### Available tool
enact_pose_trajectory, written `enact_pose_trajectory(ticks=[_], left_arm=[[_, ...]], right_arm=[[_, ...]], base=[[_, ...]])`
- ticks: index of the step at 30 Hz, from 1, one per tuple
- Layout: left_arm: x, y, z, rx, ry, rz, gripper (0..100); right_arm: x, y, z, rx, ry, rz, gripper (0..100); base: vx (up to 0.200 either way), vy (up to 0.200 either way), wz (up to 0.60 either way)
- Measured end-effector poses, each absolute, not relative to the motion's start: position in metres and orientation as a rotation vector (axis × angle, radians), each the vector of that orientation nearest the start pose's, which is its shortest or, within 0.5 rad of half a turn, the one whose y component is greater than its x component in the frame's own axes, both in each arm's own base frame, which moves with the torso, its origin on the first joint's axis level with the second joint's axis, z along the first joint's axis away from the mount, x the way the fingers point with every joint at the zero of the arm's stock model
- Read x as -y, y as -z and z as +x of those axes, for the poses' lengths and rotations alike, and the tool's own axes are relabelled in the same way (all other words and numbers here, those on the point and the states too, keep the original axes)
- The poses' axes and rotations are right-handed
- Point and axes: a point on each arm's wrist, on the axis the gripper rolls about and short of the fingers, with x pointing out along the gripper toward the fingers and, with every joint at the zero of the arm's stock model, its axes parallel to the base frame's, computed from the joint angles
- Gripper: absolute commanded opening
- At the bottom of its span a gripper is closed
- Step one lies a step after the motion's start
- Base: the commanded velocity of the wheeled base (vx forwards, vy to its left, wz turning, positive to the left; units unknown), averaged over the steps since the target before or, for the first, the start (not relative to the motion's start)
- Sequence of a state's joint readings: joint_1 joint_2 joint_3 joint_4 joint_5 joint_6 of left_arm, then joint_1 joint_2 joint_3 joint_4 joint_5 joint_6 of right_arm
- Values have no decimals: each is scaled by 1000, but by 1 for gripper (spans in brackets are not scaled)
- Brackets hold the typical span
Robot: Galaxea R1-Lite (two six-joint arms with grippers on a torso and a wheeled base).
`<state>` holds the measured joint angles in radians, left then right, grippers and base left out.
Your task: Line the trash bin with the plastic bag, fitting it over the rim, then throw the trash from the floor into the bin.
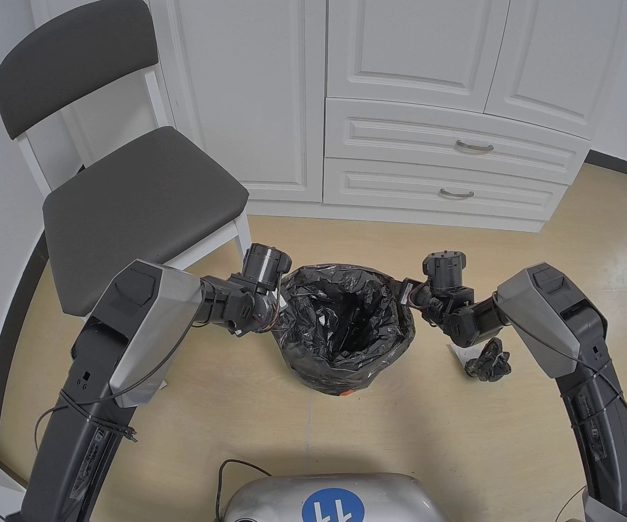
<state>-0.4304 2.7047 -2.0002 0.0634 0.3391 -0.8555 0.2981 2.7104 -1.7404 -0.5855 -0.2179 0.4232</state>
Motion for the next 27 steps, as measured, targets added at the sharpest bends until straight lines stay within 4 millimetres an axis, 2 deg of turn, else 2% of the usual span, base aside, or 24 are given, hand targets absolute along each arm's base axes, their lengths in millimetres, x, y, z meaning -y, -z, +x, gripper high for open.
enact_pose_trajectory(ticks=[13,27], left_arm=[[205,18,484,-728,-218,-423,100],[201,34,476,-842,-240,-318,100]], right_arm=[[-153,48,515,-396,9,313,100],[-150,64,516,-422,19,303,100]], base=[[0,0,0],[0,0,0]])
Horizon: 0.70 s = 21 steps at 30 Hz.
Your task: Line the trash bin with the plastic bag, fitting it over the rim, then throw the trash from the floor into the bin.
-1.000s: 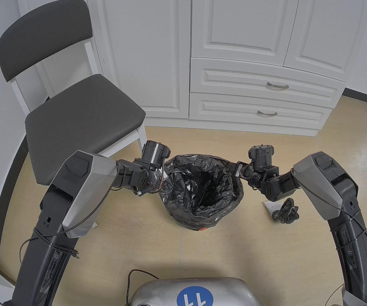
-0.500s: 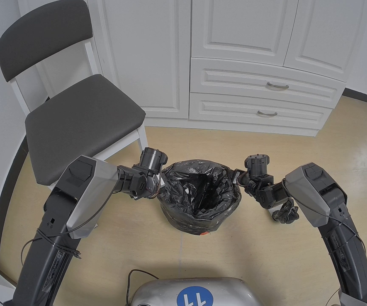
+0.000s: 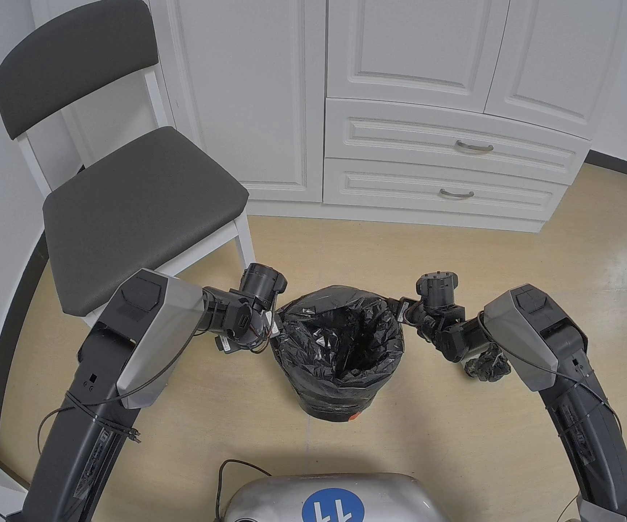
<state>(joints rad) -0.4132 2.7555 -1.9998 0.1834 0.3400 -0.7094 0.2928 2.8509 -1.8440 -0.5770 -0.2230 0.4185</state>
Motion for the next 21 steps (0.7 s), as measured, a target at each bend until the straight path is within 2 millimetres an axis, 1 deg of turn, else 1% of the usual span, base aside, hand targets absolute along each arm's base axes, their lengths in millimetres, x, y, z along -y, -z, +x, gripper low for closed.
enact_pose_trajectory(ticks=[9,17,21], left_arm=[[196,39,477,-856,-244,-291,100],[189,57,477,-874,-279,-195,100],[188,62,478,-867,-286,-188,100]], right_arm=[[-150,71,520,-409,32,303,100],[-152,78,520,-415,33,300,100],[-152,79,520,-413,32,301,100]], base=[[0,0,0],[0,0,0],[0,0,0]])
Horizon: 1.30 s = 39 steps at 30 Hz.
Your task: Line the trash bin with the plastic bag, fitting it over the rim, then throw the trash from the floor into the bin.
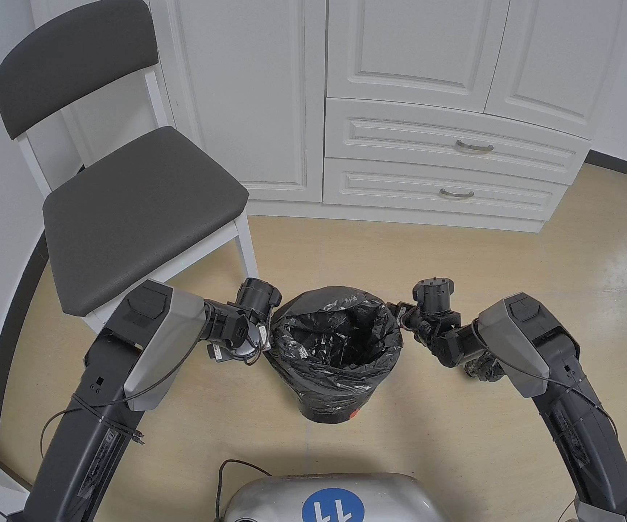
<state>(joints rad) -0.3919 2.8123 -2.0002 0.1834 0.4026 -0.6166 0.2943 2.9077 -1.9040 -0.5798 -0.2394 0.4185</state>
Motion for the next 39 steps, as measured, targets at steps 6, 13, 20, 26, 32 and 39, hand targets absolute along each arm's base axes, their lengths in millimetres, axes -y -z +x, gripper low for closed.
enact_pose_trajectory(ticks=[6,13,20,26,32,39], left_arm=[[190,54,480,-832,-291,-240,100],[193,19,474,-843,-291,-253,100],[194,-20,468,-827,-279,-271,100],[205,-37,457,-829,-253,-261,100],[219,-45,443,-832,-223,-239,100],[227,-52,434,-830,-205,-223,100]], right_arm=[[-152,75,522,-394,53,300,100],[-151,53,521,-371,55,306,100],[-146,16,509,-368,57,307,100],[-173,-1,484,-399,-1,288,100],[-202,-2,458,-449,-60,256,100],[-216,5,437,-502,-99,187,100]], base=[[0,0,0],[0,0,0],[0,0,0],[0,0,0],[0,0,0],[0,0,0]])
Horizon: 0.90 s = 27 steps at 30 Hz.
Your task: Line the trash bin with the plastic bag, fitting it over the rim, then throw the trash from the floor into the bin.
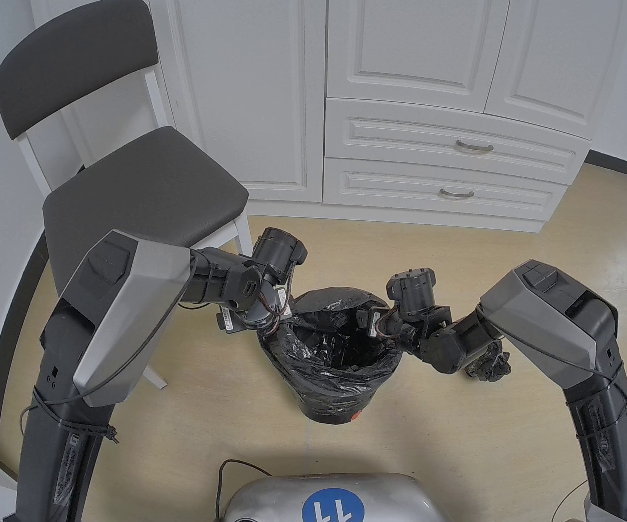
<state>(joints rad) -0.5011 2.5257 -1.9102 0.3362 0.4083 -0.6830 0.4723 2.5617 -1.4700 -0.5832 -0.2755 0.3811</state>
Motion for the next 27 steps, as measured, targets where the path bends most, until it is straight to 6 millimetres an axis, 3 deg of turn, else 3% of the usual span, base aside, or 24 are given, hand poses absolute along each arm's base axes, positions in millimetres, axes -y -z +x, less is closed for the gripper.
enact_pose_trajectory(ticks=[14,27], left_arm=[[233,-58,429,-781,-243,-178,100],[234,-59,428,-778,-243,-175,100]], right_arm=[[-216,33,401,-595,-83,-147,100],[-210,34,354,-704,-188,-295,100]], base=[[0,0,0],[0,0,0]])
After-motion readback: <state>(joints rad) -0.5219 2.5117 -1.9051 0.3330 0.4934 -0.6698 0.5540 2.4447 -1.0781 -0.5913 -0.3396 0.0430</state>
